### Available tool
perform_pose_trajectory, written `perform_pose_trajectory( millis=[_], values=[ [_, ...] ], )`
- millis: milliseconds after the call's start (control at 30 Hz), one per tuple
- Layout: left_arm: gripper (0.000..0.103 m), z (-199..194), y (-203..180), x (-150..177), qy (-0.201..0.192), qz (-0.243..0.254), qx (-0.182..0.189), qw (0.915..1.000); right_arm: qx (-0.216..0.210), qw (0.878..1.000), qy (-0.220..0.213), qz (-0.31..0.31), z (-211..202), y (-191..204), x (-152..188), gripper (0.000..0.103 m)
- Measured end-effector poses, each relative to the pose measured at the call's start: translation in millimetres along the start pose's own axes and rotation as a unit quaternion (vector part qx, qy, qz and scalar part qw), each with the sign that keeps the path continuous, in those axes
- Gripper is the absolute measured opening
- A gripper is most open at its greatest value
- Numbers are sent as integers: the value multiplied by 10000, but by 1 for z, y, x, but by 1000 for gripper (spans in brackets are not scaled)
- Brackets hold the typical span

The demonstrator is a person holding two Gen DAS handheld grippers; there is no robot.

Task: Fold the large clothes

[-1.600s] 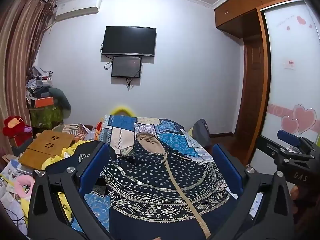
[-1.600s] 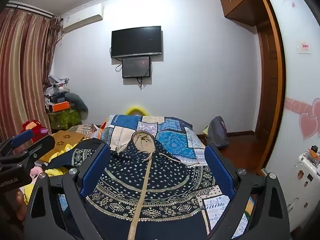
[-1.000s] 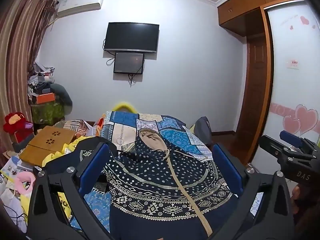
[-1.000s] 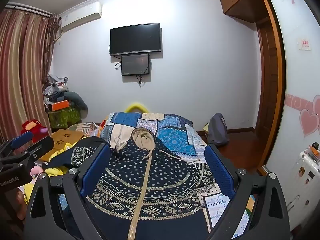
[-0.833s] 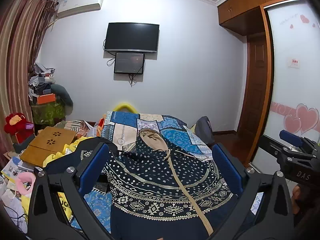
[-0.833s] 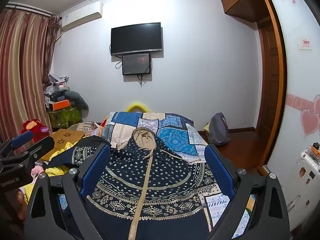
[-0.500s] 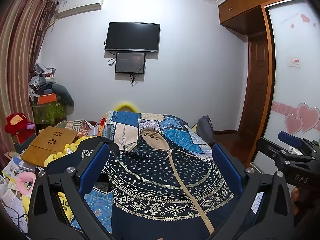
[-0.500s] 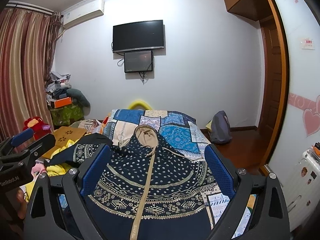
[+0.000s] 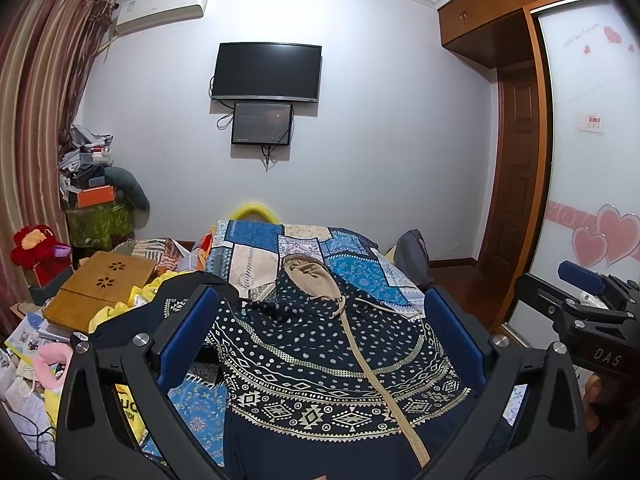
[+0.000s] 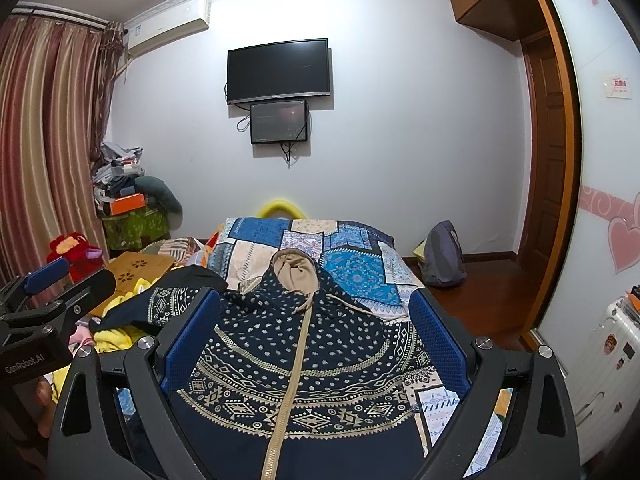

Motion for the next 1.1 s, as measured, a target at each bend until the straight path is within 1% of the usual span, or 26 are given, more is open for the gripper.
perform_pose_trajectory(
  millis=[500, 1100],
  values=[
    [103, 1, 0, 1, -2, 5, -17, 10000, -1, 10000, 57, 13, 3, 0, 1, 94],
    [103, 11, 7, 3, 146, -79, -41, 9999, -2, 9998, 189, 4, 12, -1, 0, 94]
  ],
)
Point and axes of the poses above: each gripper's, at about its wrist camera, not at the fingertips, and z roughly the way its jaws point, y to its left, x to its underside, the point moved 2 cm from there along z, roughly the way its jaws point, and after that the axes turned 2 degrees about z, right-handed, at the moved point
